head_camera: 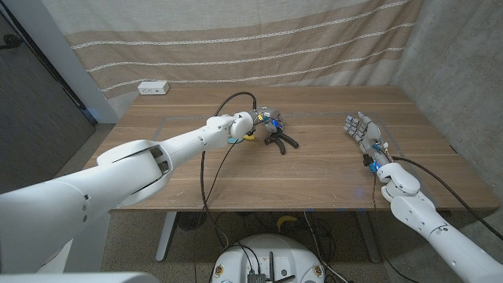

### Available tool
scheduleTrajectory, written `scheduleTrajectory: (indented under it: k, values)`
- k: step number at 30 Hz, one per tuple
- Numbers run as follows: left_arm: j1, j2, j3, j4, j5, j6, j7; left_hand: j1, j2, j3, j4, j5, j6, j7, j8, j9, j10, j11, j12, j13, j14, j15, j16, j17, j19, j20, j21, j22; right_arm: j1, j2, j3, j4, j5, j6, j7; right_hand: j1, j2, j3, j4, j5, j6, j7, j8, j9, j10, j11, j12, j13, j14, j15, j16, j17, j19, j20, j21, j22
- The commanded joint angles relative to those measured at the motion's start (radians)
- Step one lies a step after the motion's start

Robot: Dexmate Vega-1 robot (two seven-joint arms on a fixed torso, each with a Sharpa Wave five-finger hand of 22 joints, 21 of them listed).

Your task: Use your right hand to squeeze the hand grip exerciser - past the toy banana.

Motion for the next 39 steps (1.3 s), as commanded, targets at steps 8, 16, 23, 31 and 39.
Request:
scheduleTrajectory:
  k: [8, 16, 23, 31, 39]
  values:
    - [-0.015, -0.022, -0.045, 0.042, -0.06, -0.05, 0.123, 0.002, 0.016, -0.003, 0.003, 0.012, 0.061, 0.072, 0.126, 0.247, 0.01, 0.002, -0.002, 0.006, 0.011, -0.163, -0.003, 0.003, -0.007, 0.0, 0.008, 0.002, 0.014, -0.001, -0.001, 0.006, -0.014, 0.008, -0.01, 0.007, -0.002, 0.005, -0.012, 0.006, -0.001, -0.009, -0.004, 0.004, 0.003, -0.008, -0.003, 0.005, 0.008, -0.002, 0.005, 0.003, 0.003, 0.002, 0.004, 0.003]
    - [-0.026, -0.034, -0.049, 0.071, -0.076, -0.089, 0.161, 0.002, 0.023, -0.006, 0.004, 0.014, 0.053, 0.072, 0.136, 0.263, 0.008, 0.003, -0.005, 0.008, 0.014, -0.167, -0.002, 0.005, -0.005, 0.002, 0.01, 0.002, 0.014, -0.008, 0.001, -0.005, -0.019, 0.0, -0.022, 0.01, -0.007, 0.005, -0.017, 0.006, -0.017, -0.014, -0.011, 0.004, 0.0, -0.009, -0.005, 0.005, 0.007, 0.0, 0.003, 0.003, 0.005, 0.005, 0.004, 0.003]
    - [-0.04, -0.039, -0.05, 0.08, -0.079, -0.108, 0.174, 0.003, 0.026, -0.01, 0.003, 0.015, 0.045, 0.072, 0.143, 0.274, 0.008, 0.003, -0.005, 0.01, 0.016, -0.169, -0.001, 0.006, -0.005, 0.001, 0.011, 0.003, 0.004, -0.029, 0.0, -0.038, -0.037, -0.027, -0.052, 0.016, -0.015, 0.005, -0.028, 0.007, -0.045, -0.014, -0.019, 0.004, -0.017, -0.014, -0.013, 0.004, -0.004, 0.006, -0.004, 0.002, 0.002, 0.009, 0.002, 0.002]
    - [-0.058, -0.046, -0.05, 0.089, -0.083, -0.127, 0.184, 0.003, 0.028, -0.011, 0.003, 0.016, 0.042, 0.071, 0.15, 0.283, 0.008, 0.003, -0.006, 0.011, 0.016, -0.169, -0.001, 0.006, -0.004, 0.001, 0.013, 0.003, -0.015, -0.059, -0.001, -0.092, -0.07, -0.067, -0.105, 0.039, -0.037, 0.007, -0.055, 0.008, -0.1, -0.026, -0.029, 0.002, -0.057, -0.029, -0.026, 0.002, -0.021, 0.012, -0.018, -0.003, -0.004, 0.016, -0.002, 0.001]
    - [-0.076, -0.044, -0.048, 0.087, -0.073, -0.137, 0.19, 0.001, 0.03, -0.013, 0.004, 0.017, 0.037, 0.069, 0.156, 0.292, 0.008, 0.002, -0.007, 0.012, 0.015, -0.169, -0.002, 0.007, -0.004, 0.0, 0.014, 0.003, -0.017, -0.078, -0.005, -0.114, -0.091, -0.089, -0.123, 0.05, -0.046, 0.007, -0.063, 0.008, -0.128, -0.026, -0.031, 0.001, -0.081, -0.036, -0.032, 0.002, -0.036, 0.015, -0.027, -0.006, -0.012, 0.019, -0.006, 0.001]
